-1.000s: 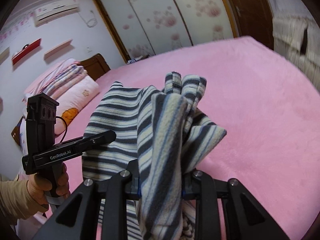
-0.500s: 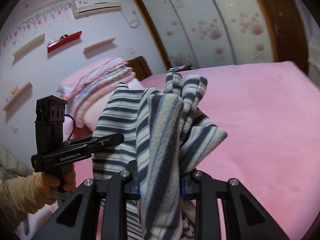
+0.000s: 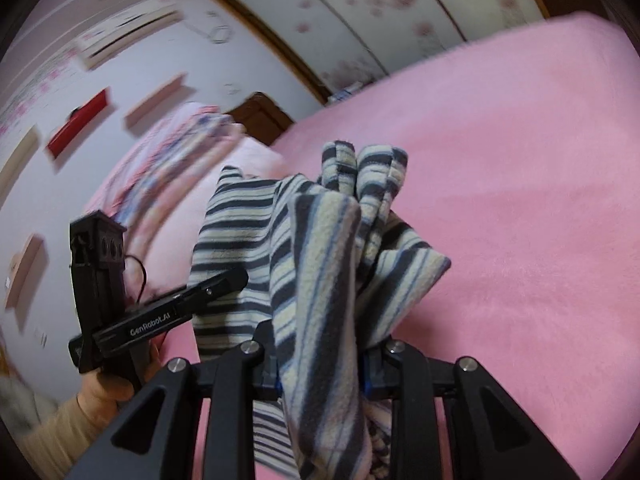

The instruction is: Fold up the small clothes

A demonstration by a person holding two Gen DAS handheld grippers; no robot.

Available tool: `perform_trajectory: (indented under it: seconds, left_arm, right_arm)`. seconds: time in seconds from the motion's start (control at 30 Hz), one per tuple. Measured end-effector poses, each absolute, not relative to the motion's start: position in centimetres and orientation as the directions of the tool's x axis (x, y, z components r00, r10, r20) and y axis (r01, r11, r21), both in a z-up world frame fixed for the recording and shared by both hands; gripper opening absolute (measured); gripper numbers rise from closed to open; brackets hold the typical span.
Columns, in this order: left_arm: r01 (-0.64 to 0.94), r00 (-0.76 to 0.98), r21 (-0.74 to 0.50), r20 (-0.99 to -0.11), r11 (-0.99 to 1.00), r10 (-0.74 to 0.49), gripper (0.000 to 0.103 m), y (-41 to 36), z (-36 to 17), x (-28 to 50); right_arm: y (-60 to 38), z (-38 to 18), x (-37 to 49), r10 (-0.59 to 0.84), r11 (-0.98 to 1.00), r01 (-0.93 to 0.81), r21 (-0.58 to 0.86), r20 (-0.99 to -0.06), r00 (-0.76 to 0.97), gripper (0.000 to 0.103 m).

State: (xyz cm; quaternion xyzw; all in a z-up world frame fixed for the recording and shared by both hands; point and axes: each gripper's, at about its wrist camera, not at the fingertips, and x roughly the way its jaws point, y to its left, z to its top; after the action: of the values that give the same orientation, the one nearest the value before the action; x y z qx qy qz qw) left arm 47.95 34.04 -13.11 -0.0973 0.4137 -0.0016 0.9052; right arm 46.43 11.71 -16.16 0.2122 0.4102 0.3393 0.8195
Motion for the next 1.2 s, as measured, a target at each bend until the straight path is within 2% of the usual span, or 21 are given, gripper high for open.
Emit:
perform_trajectory:
  seconds: [0.2, 0.33, 0.43, 0.5, 0.53, 0.6, 0.73, 0.8, 0.83, 0.93, 1.0, 1.2]
  left_arm:
    - [-0.155, 0.634, -0.136, -0.773, 0.978, -0.007, 0.024, 34.0, -19.8, 53.8]
    - [-0.181, 0.648, -0.152, -0.761, 0.972, 0.001, 0.029, 34.1, -20.9, 53.8]
    - [-0.195, 0.645, -0.159, -0.764, 0.968, 0.005, 0.044, 35.6, -22.3, 54.3]
    - [-0.214, 0.64, -0.181, -0.768, 0.96, -0.002, 0.066, 35.9, -22.6, 54.1]
    - [-0.222, 0.638, -0.196, -0.77, 0.955, -0.01, 0.067, 36.3, -22.9, 54.0]
    - [-0.228, 0.643, -0.236, -0.765, 0.945, -0.036, 0.07, 36.8, -22.5, 53.4]
    - [-0.205, 0.679, -0.259, -0.732, 0.944, -0.054, 0.07, 36.6, -20.0, 51.1]
    - [-0.195, 0.69, -0.268, -0.721, 0.943, -0.062, 0.08, 36.7, -18.8, 48.7]
    - [-0.193, 0.693, -0.282, -0.717, 0.94, -0.073, 0.081, 37.0, -18.5, 47.7]
    - [-0.196, 0.678, -0.355, -0.722, 0.914, -0.135, 0.082, 37.8, -18.6, 43.7]
    - [-0.223, 0.654, -0.406, -0.736, 0.886, -0.174, 0.082, 38.1, -19.5, 40.9]
    - [-0.287, 0.605, -0.524, -0.748, 0.802, -0.272, 0.082, 38.5, -23.8, 36.3]
  right_arm:
    - [12.2, -21.4, 50.5, 0.661, 0.746, -0.303, 0.592, -0.606, 0.443, 0.026]
    - [12.4, -22.3, 51.3, 0.652, 0.757, -0.321, 0.57, -0.62, 0.437, 0.026]
    - [12.6, -22.6, 51.6, 0.65, 0.759, -0.321, 0.566, -0.628, 0.429, 0.027]
    - [12.5, -22.8, 51.7, 0.649, 0.76, -0.314, 0.569, -0.635, 0.419, 0.032]
    - [12.6, -22.7, 51.9, 0.65, 0.759, -0.306, 0.575, -0.639, 0.411, 0.034]
    - [12.0, -22.7, 52.0, 0.655, 0.754, -0.288, 0.59, -0.644, 0.396, 0.04]
    - [10.1, -21.1, 51.1, 0.648, 0.76, -0.279, 0.587, -0.648, 0.401, 0.04]
    - [8.8, -19.9, 49.6, 0.65, 0.759, -0.301, 0.578, -0.644, 0.403, 0.041]
    - [8.4, -19.3, 48.8, 0.654, 0.756, -0.314, 0.575, -0.644, 0.397, 0.042]
    - [6.7, -18.5, 45.4, 0.669, 0.743, -0.336, 0.578, -0.648, 0.364, 0.056]
    - [5.9, -18.4, 42.6, 0.693, 0.721, -0.343, 0.603, -0.642, 0.328, 0.063]
    - [6.5, -20.4, 37.0, 0.746, 0.663, -0.324, 0.675, -0.633, 0.207, 0.064]
